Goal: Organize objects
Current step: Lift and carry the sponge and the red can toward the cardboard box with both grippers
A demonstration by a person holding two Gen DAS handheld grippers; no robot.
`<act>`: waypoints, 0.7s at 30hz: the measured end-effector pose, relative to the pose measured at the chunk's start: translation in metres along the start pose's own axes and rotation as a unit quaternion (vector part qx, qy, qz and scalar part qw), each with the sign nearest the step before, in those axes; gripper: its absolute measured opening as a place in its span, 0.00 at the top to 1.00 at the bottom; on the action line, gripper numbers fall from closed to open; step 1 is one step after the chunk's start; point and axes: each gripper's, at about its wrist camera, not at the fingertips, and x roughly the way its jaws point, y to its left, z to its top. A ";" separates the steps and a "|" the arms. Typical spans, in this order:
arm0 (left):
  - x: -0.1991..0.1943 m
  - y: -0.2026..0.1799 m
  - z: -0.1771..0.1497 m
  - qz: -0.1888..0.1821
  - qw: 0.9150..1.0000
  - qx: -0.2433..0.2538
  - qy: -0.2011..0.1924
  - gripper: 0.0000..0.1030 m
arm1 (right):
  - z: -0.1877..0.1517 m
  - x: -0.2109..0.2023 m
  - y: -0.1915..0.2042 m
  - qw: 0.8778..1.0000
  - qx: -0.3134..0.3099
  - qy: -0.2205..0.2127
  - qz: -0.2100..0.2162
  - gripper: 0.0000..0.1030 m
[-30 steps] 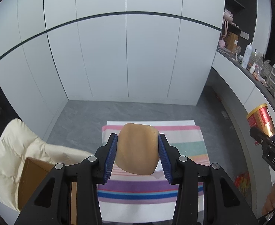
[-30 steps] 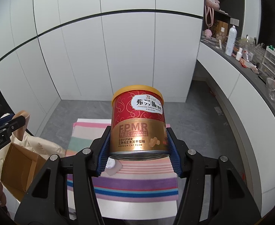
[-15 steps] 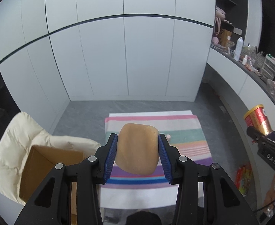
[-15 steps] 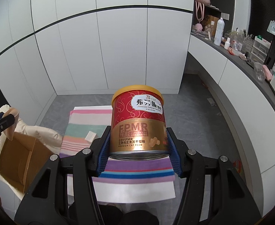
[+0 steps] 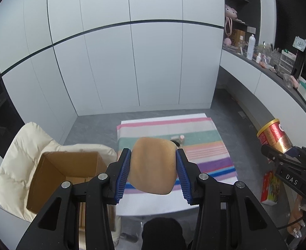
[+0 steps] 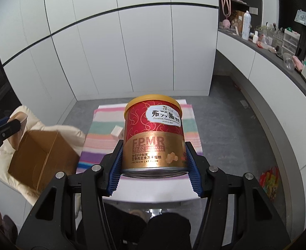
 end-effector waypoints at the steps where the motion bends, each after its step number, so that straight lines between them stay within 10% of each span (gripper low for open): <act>1: -0.004 0.000 -0.006 0.000 1.000 0.000 0.002 0.57 | -0.007 -0.003 0.001 1.000 -0.002 0.002 0.001 0.44; 21: -0.037 0.005 -0.086 -0.032 0.999 -0.017 0.041 0.57 | -0.085 -0.043 0.004 0.999 -0.008 0.044 0.013 0.44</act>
